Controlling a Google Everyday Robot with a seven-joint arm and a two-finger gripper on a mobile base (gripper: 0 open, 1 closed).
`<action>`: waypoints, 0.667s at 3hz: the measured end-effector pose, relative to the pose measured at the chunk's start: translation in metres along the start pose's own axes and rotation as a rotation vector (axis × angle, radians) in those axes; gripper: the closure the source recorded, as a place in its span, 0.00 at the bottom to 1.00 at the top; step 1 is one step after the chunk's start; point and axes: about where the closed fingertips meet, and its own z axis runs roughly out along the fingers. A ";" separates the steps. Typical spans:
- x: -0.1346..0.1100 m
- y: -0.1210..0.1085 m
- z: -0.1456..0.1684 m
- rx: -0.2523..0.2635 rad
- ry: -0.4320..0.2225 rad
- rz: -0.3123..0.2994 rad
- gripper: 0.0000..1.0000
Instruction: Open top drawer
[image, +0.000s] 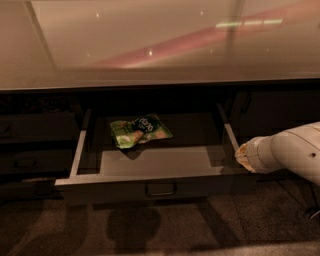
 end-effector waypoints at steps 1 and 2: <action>0.000 0.000 0.000 0.000 0.000 0.000 0.12; 0.000 0.000 0.000 0.000 0.000 0.000 0.00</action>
Offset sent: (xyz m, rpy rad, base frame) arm 0.0000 0.0000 0.0000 0.0000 0.0000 0.0000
